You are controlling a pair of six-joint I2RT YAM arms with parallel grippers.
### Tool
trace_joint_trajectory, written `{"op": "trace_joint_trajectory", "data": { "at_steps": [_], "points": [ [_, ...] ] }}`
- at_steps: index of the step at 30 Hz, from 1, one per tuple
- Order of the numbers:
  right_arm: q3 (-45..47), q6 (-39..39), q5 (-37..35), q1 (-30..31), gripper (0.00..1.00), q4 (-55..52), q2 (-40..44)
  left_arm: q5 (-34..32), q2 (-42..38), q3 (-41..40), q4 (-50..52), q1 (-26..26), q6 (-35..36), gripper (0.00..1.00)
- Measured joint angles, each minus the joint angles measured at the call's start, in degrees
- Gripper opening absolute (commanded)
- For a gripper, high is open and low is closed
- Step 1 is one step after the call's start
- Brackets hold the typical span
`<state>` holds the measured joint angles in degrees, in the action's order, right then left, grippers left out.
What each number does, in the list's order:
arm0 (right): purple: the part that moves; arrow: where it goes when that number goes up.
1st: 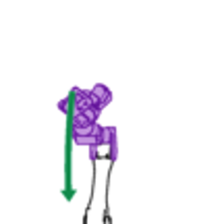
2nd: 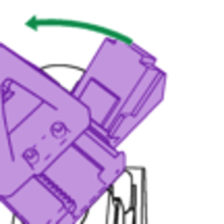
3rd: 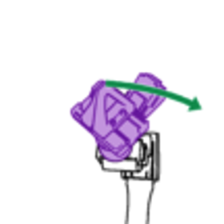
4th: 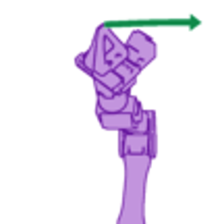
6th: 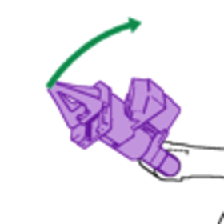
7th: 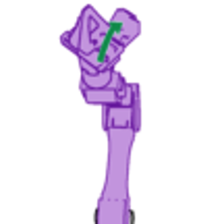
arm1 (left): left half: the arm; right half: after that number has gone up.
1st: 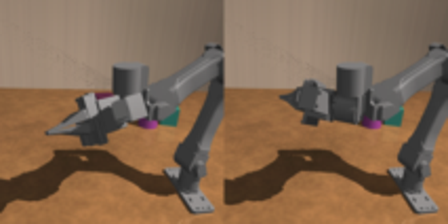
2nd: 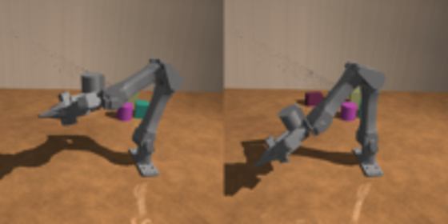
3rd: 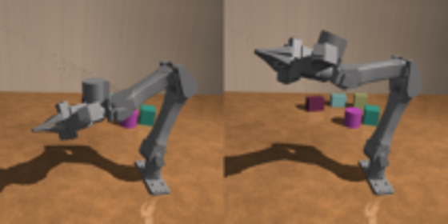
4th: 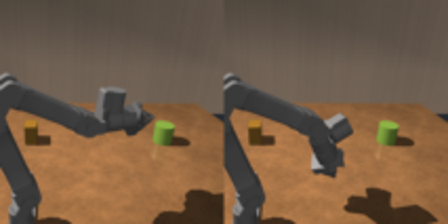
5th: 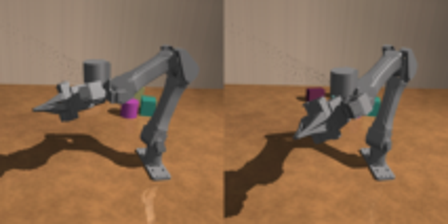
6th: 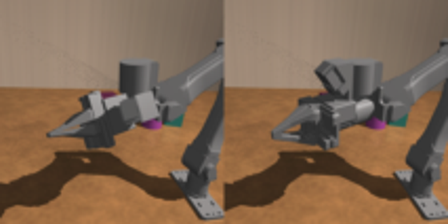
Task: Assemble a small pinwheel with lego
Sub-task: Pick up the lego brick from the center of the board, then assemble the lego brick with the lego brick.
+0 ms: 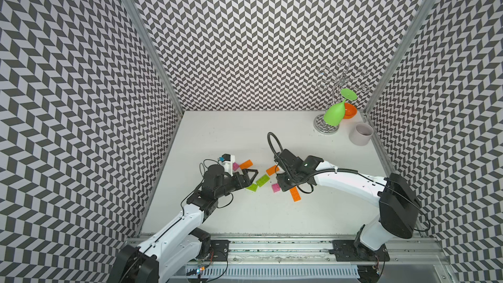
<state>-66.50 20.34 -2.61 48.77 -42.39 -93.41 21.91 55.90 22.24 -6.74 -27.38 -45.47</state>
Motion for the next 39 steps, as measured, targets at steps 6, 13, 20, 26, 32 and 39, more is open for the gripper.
{"op": "trace_joint_trajectory", "data": {
  "at_steps": [6, 13, 20, 26, 32, 39],
  "points": [
    [4.2, -1.4, -0.6, -4.0, 0.12, -0.9, 0.1, -5.8, 10.6, 4.1, -3.5, -10.9, -0.3, 0.96],
    [4.5, -1.8, -0.7, -4.1, 0.12, -0.3, -0.1, -7.8, 14.3, 4.2, -6.2, -13.5, -1.1, 0.97],
    [4.5, -1.9, -0.8, -4.1, 0.12, 0.7, -2.3, -8.6, 14.3, 4.2, -6.6, -13.5, -1.1, 0.97],
    [4.5, -1.9, -1.1, -4.1, 0.12, 0.7, -3.5, -8.8, 14.3, 4.2, -6.6, -13.5, -1.1, 0.97],
    [4.5, -1.9, -1.0, -4.1, 0.12, 0.7, -3.8, -8.8, 14.3, 4.2, -6.6, -13.5, -1.1, 0.97],
    [4.6, -1.8, -1.4, -4.1, 0.12, 0.7, -4.3, -8.8, 14.3, 4.2, -6.6, -13.5, -1.1, 0.97]
  ]
}}
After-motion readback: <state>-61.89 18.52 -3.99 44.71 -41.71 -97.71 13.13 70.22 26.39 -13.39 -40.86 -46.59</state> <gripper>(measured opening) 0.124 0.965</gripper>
